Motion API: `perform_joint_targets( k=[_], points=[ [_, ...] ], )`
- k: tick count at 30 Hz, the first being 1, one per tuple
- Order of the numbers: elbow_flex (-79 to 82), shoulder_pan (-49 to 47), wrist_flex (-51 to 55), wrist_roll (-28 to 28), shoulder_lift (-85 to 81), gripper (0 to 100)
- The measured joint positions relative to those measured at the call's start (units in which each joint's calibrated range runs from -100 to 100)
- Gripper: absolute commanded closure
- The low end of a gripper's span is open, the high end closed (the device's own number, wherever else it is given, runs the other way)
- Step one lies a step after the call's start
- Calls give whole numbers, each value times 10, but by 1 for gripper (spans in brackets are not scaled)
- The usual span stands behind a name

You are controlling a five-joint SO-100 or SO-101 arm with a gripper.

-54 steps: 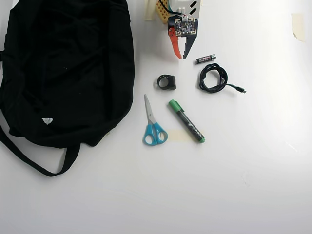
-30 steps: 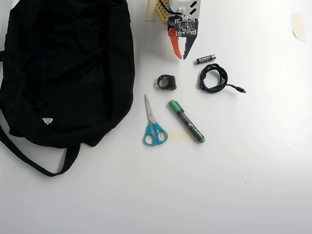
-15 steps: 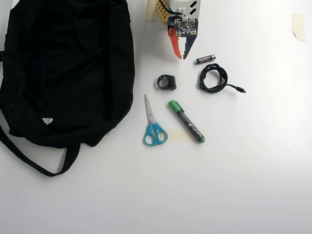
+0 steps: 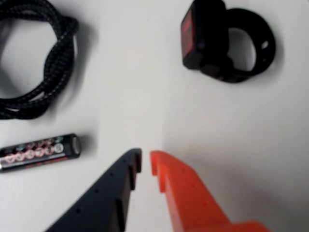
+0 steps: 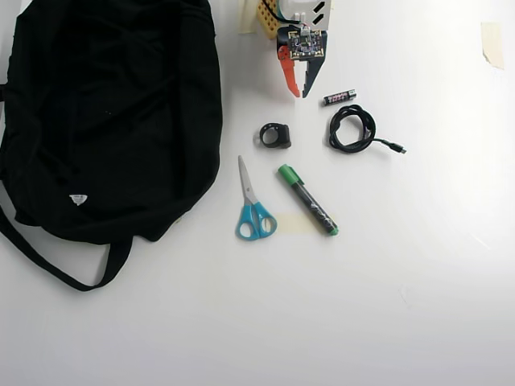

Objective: Put the green marker into the black bag

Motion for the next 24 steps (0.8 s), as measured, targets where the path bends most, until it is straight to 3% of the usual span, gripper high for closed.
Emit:
perform_joint_targets(
  k=[12, 24],
  points=[
    [0, 0, -14, 0, 0, 97],
    [0, 0, -271, 0, 1, 97]
  ],
)
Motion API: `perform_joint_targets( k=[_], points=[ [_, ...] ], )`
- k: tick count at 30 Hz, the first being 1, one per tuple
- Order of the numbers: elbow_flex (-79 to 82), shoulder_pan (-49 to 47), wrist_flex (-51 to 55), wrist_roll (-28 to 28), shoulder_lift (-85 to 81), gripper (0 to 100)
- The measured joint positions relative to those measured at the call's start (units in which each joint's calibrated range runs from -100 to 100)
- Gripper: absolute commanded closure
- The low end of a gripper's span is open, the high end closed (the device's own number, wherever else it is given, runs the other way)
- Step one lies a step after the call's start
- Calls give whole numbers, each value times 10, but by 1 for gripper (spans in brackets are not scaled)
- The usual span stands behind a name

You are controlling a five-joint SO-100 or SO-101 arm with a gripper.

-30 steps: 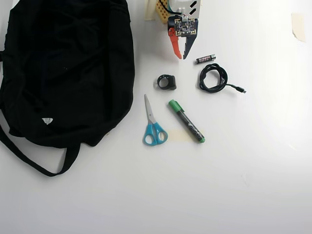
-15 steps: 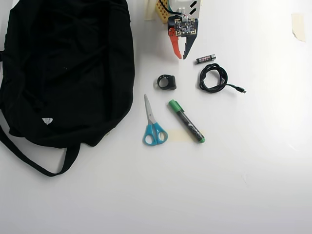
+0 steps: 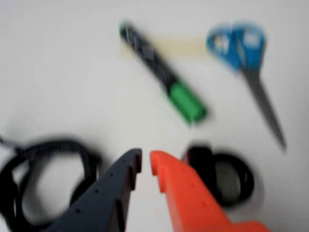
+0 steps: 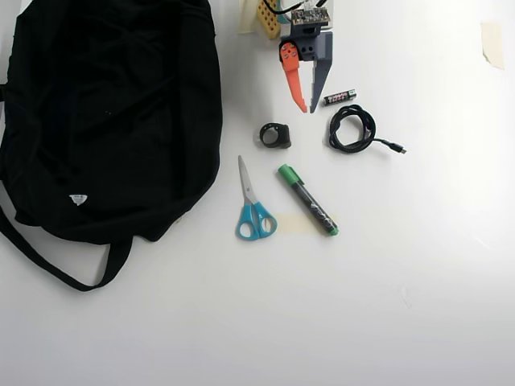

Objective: Put the green marker into the black bag

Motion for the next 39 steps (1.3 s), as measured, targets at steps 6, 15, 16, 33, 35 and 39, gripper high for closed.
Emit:
perform_joint_targets(
  k=[6, 15, 16, 33, 35, 39],
  points=[
    [0, 0, -134, 0, 49, 98],
    [-2, -10, -337, 0, 137, 98],
    [-8, -12, -344, 0, 150, 98],
    [-245, -10, -358, 0, 425, 98],
    [-274, -10, -358, 0, 450, 98],
    [-340, -10, -358, 0, 506, 98]
  ],
)
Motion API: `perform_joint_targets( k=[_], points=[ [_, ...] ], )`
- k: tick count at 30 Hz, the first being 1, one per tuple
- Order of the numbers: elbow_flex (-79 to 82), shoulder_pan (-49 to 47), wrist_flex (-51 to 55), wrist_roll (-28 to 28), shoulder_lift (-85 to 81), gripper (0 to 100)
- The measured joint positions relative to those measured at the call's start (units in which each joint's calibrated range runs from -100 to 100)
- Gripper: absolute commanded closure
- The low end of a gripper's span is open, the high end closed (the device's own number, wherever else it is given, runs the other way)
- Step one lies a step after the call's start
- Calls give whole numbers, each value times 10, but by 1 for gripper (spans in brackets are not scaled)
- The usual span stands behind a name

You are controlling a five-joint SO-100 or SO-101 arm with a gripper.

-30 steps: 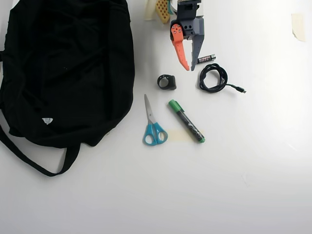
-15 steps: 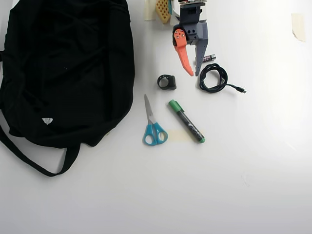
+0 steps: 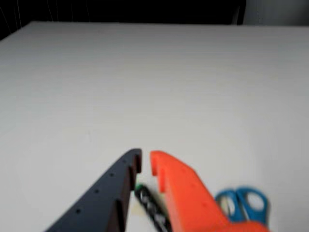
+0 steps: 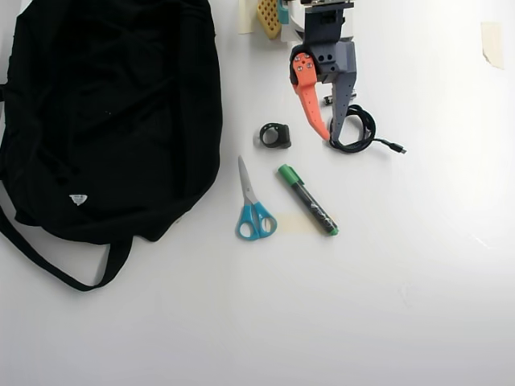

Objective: Put the green marker into the black bag

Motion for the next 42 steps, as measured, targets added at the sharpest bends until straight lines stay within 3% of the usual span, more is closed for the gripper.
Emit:
perform_joint_targets(
  k=[30, 35, 42],
  points=[
    [-480, 39, 0, 0, 374, 98],
    [-575, 40, 81, 2, 418, 98],
    [-579, 42, 93, 2, 418, 97]
  ],
)
